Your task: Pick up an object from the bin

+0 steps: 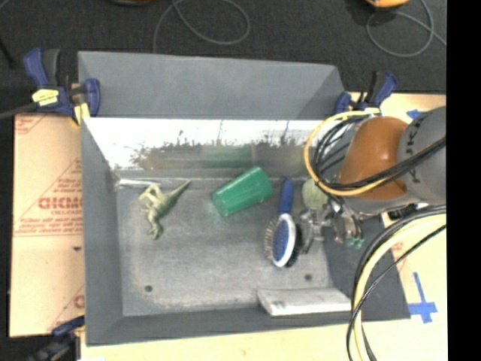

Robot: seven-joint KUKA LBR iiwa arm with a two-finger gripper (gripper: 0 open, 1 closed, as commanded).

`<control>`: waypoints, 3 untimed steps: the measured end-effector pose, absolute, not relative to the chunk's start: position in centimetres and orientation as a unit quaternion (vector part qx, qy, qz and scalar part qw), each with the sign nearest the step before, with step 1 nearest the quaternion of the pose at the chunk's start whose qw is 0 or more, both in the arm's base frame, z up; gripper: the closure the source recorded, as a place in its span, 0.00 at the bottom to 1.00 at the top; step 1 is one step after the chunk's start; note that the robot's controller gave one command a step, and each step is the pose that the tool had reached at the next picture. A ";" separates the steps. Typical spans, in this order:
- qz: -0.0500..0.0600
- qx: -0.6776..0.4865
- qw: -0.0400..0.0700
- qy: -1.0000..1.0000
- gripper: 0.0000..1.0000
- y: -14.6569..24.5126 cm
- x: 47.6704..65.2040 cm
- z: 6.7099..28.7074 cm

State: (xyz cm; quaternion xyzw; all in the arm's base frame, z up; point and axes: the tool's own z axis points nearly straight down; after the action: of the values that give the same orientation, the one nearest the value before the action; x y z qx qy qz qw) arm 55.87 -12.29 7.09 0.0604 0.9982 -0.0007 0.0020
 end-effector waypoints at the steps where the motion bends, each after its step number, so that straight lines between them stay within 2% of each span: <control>1: -0.001 0.060 0.002 0.998 1.00 -12.3 55.9 7.1; 2: 0.000 0.072 -0.001 0.997 1.00 -10.7 57.3 12.4; 3: -0.001 0.027 0.002 1.000 1.00 -13.3 59.9 19.1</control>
Offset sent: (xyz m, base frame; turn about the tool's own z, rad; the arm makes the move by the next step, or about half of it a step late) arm 0.0330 0.0362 0.1197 0.0459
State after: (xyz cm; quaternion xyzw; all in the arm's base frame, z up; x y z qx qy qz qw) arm 59.86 -13.26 19.14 0.0269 0.9996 -0.0005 0.0019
